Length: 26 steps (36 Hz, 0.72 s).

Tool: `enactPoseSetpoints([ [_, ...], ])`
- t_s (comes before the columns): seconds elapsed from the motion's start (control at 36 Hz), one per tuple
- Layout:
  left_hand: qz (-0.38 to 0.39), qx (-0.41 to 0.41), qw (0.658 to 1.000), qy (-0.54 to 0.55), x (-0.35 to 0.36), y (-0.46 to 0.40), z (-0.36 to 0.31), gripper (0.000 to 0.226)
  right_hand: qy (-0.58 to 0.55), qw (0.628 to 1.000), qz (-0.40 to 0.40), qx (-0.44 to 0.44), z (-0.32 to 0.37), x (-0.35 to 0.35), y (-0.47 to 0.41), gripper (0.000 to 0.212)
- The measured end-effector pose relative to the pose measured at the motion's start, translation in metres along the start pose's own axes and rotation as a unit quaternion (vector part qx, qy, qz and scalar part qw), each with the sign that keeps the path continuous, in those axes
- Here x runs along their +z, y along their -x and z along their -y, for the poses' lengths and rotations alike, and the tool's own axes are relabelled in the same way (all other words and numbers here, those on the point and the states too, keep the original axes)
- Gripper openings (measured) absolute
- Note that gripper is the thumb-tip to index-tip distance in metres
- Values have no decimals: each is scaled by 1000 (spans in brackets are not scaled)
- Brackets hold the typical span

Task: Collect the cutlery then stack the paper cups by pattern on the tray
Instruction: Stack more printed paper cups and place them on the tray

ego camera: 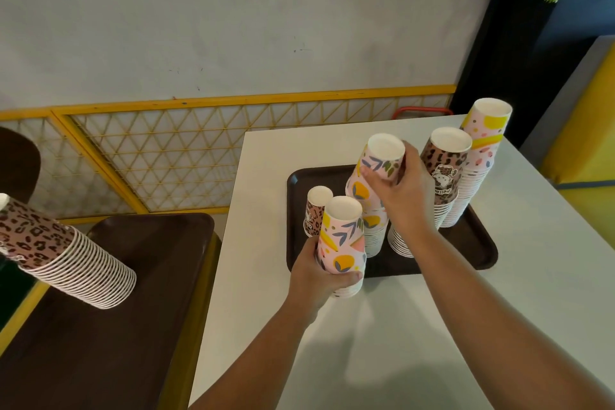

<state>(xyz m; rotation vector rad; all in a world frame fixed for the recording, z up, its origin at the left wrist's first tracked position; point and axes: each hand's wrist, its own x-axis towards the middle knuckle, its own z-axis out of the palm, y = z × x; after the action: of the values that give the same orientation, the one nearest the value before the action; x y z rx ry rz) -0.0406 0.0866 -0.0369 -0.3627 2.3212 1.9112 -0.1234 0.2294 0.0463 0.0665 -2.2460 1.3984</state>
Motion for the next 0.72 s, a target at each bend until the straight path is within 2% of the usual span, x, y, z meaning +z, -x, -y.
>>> enactPoseSetpoints([
  [0.08, 0, 6, 1000, 2, -1, 1, -2, 67, 4, 999, -19, -29, 2, -4, 10, 64],
  [0.14, -2, 8, 1000, 3, -1, 0, -1, 68, -20, 998, -20, -54, 7, -7, 20, 61],
  [0.25, -4, 13, 1000, 20, 0, -2, -1, 69, -44, 995, 70, -56, 12, -5, 46, 59],
  [0.33, 5, 21, 1000, 19, 1, -2, -5, 67, -18, 990, 138, -24, 6, 3, 63, 67],
  [0.42, 15, 32, 999, 9, 2, -1, -7, 67, 3, 985, 171, 13, 2, 8, 70, 73],
  [0.56, 29, 42, 999, 3, 2, 0, -7, 68, 23, 985, 168, 21, -3, 8, 65, 62],
  [0.67, 54, 61, 997, -14, 3, 1, -9, 92, 29, 987, 158, 13, -3, 7, 63, 63],
  [0.72, 50, 72, 996, -15, 3, 1, -8, 94, 22, 989, 149, 4, -2, 6, 62, 62],
])
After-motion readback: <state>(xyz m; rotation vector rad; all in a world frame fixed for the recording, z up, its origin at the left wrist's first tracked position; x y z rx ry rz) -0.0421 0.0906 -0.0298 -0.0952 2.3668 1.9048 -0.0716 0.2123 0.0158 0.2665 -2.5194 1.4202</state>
